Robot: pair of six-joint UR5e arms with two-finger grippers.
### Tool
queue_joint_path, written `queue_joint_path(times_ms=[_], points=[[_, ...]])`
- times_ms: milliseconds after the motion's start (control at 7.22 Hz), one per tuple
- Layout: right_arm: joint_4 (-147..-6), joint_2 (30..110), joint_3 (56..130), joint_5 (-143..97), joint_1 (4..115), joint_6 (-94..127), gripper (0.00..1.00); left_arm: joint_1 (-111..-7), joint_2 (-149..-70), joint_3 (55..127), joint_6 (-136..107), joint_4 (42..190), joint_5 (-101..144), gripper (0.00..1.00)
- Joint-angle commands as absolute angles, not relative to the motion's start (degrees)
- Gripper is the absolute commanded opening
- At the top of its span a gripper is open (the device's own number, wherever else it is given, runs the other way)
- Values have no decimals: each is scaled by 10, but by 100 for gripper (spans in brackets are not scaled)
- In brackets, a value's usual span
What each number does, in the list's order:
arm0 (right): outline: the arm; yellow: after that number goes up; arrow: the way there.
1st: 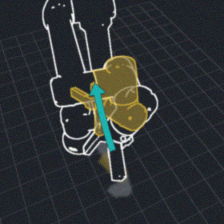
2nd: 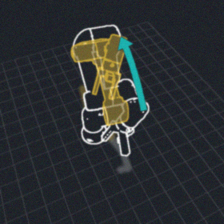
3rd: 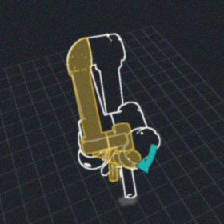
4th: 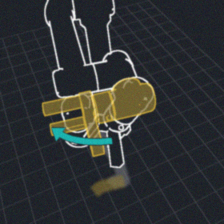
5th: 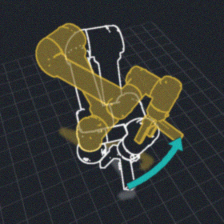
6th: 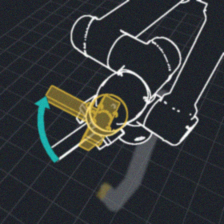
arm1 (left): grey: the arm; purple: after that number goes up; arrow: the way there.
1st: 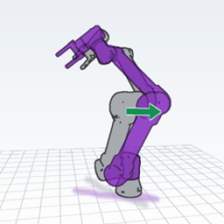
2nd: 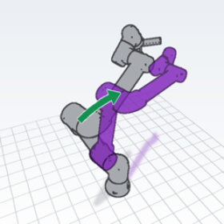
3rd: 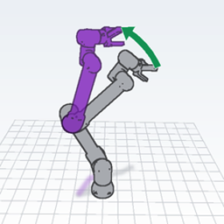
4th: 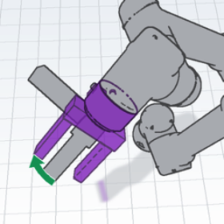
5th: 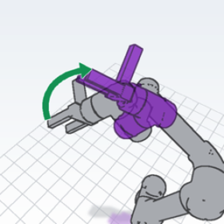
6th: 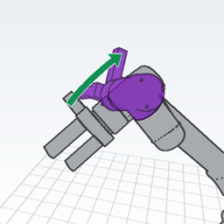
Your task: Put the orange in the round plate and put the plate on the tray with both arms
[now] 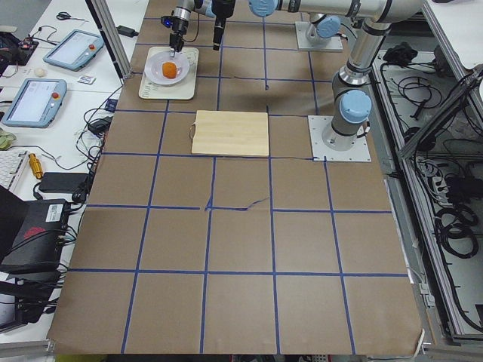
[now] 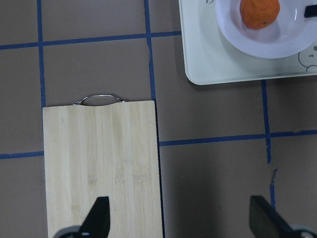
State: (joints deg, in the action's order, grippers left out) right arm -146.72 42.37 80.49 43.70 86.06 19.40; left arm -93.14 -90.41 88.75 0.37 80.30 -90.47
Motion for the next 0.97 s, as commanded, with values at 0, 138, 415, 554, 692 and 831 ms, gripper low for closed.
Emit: queue_joint_path(times_ms=[0,138,415,554,692,831], points=[[-1433,466,802,501,853,186,93,-929,-904,888,2,803,-904,100],[-1357,511,802,562,852,146,94,-929,-904,889,1,808,-903,100],[-1223,600,800,641,840,90,96,-931,-902,888,1,831,-904,100],[-1147,659,797,713,847,84,97,-930,-903,888,1,838,-903,100],[-1059,716,799,777,870,43,97,-930,-902,888,1,838,-904,100],[-1010,759,795,842,883,24,100,-930,-902,888,2,838,-903,100]])
